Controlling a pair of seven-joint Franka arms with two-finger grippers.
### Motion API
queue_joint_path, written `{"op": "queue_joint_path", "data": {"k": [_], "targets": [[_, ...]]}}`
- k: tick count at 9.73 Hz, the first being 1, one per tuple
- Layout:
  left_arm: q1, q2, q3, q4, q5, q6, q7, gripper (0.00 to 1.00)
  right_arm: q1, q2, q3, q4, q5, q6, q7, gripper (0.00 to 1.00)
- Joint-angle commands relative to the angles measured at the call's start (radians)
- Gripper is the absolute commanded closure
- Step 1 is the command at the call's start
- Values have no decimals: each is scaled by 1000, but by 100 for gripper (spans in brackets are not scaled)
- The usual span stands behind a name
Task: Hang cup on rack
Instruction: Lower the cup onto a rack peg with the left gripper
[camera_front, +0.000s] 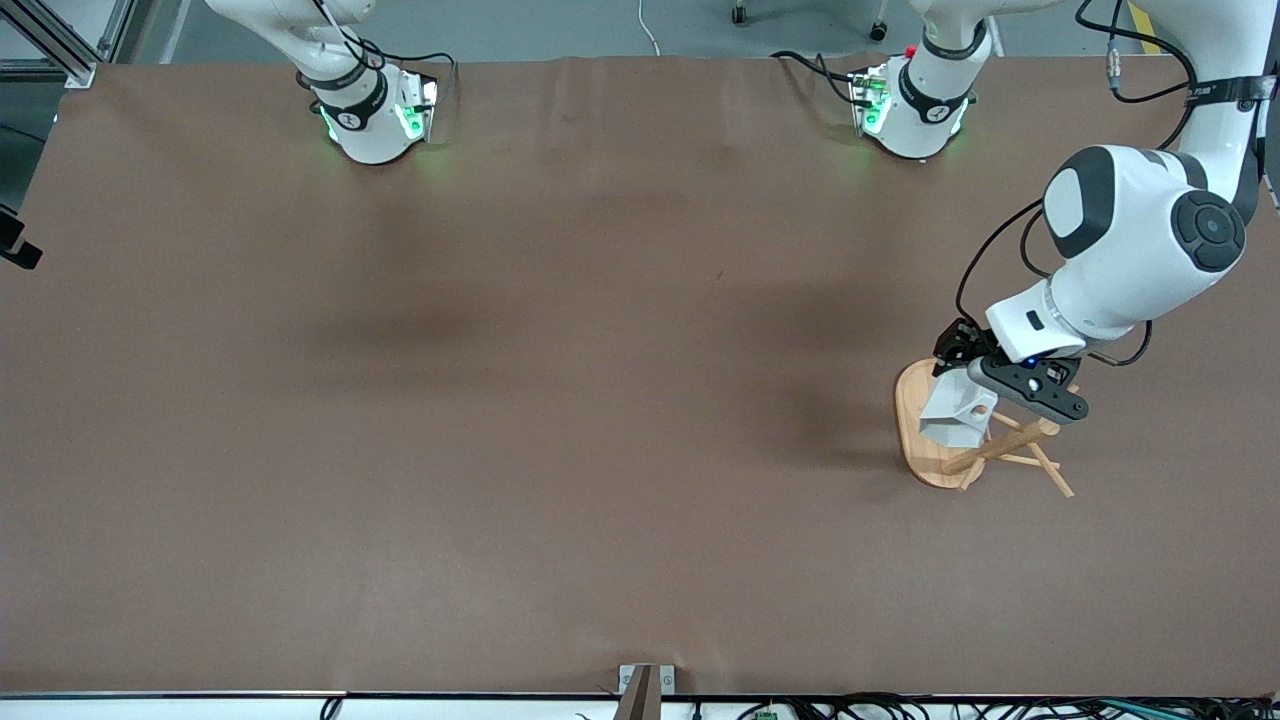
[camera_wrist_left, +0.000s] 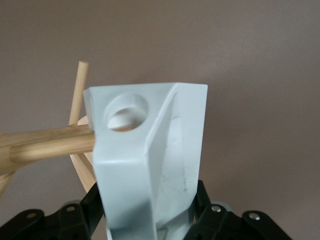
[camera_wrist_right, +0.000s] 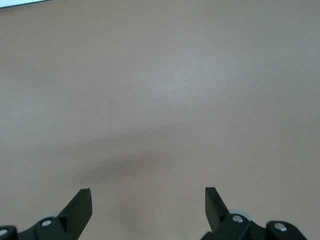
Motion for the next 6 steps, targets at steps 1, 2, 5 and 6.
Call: {"op": "queue_joint_path", "data": {"k": [1, 2, 5, 6], "targets": [[2, 26, 3, -6, -10, 19, -1, 97, -19, -12, 20, -14, -16, 5, 11, 0], [5, 35, 3, -6, -12, 27, -1, 97, -19, -12, 20, -14, -16, 5, 13, 0], [7, 61, 4, 4, -25, 51, -1, 95, -15, -14, 20, -13, -16, 10, 13, 0], [7, 74, 6, 13, -39, 51, -3, 89, -15, -12, 20, -11, -16, 11, 13, 0]]}}
